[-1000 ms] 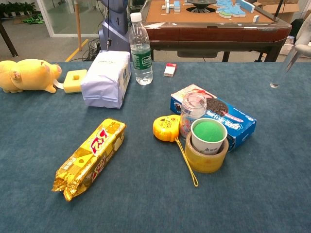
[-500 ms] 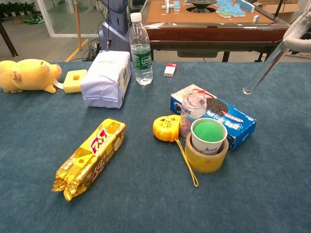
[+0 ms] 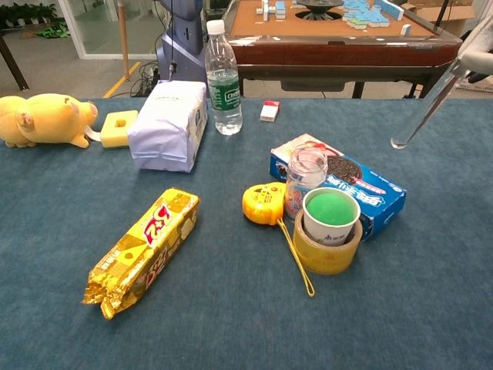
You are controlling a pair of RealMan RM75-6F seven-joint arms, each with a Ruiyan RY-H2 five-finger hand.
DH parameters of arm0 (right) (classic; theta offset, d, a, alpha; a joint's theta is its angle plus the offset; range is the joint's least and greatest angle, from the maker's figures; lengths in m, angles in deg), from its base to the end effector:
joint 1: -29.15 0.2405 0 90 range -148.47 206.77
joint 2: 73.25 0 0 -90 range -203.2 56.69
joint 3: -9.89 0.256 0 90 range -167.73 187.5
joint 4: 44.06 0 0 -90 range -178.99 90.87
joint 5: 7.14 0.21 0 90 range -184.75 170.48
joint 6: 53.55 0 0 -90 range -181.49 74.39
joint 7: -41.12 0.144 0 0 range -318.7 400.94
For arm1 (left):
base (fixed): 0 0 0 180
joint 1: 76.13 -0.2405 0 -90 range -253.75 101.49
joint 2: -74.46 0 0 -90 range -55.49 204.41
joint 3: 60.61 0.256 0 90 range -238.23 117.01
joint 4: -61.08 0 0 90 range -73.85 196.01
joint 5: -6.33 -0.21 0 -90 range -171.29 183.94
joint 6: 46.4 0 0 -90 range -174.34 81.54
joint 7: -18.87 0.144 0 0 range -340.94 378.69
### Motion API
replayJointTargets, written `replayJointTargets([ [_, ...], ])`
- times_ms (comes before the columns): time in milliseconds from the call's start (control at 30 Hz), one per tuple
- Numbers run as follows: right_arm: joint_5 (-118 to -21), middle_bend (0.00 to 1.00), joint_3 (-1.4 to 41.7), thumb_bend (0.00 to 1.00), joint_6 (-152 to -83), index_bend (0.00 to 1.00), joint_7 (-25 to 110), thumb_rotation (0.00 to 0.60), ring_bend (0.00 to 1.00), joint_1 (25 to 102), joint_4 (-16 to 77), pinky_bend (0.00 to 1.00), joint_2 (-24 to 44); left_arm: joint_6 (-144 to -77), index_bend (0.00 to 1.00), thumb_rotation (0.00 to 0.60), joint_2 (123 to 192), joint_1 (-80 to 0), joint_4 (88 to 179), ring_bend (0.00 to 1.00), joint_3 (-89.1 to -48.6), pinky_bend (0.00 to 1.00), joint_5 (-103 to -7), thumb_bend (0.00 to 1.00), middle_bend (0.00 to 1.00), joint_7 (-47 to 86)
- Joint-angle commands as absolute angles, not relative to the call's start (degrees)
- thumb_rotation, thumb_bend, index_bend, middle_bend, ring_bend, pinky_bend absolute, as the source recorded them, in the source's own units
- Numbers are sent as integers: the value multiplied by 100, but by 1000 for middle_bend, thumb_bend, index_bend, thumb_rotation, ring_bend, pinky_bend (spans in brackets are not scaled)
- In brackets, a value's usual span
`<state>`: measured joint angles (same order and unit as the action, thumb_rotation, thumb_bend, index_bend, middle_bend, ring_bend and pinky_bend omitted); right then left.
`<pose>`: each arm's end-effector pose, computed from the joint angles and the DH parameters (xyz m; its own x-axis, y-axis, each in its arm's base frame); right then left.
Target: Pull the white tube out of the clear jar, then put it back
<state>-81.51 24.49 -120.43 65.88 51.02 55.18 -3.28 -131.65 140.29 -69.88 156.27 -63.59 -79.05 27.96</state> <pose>-0.2178 -0.2934 0.1114 -0.2861 -0.1531 0.9459 -0.9478 -0.0997 -0.3028 -0.2948 0.1876 0.1463 0.4661 -0.0083 0.8847 0.8843 -0.0265 -0.4661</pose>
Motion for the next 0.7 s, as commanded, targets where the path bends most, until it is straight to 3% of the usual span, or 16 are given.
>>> replayJointTargets([
  [33, -8184, 482, 2448, 545, -12008, 649, 6626, 600, 389, 5145, 5501, 307, -278, -13158, 247, 600, 14034, -6983, 15637, 160, -6357, 52, -7909, 244, 206, 2809],
  [700, -7865, 482, 2764, 545, -11452, 649, 6432, 600, 389, 6006, 4911, 307, 789, -13256, 247, 600, 13980, -7092, 15562, 160, -6301, 52, -7907, 244, 206, 2675],
])
